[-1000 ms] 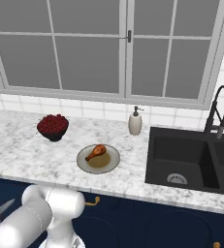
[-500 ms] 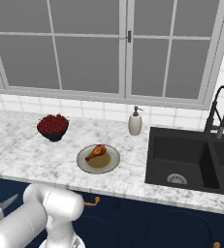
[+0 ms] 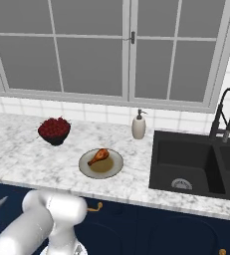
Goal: Pick up the knife from the drawer and place it on the cutting board. Then place the meat from the plate to the cutting board.
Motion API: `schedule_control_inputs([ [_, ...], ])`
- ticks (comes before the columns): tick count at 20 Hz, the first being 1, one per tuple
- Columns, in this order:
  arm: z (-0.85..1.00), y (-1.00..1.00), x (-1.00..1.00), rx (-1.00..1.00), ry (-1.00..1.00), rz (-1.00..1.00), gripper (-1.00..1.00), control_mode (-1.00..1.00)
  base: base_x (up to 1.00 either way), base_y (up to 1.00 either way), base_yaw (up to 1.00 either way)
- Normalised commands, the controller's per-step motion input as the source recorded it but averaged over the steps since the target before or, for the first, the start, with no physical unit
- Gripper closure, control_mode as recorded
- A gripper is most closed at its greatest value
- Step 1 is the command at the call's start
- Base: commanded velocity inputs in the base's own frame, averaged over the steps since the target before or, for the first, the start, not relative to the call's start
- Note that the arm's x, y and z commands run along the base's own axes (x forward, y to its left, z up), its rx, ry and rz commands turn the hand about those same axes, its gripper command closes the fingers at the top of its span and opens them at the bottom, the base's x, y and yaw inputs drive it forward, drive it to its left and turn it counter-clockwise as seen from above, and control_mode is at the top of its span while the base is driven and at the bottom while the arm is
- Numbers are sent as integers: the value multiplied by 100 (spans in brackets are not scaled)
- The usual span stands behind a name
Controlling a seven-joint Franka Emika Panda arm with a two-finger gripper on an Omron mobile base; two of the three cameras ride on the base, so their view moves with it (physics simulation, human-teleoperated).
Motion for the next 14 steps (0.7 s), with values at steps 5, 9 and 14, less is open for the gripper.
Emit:
schedule_control_inputs([
  [5,100,0,-82,0,-11,3,100,-100,0,0,0],
  [9,100,-31,-81,0,-25,0,100,-100,0,0,0],
  [14,100,-70,-29,8,-22,0,100,-100,0,0,0],
])
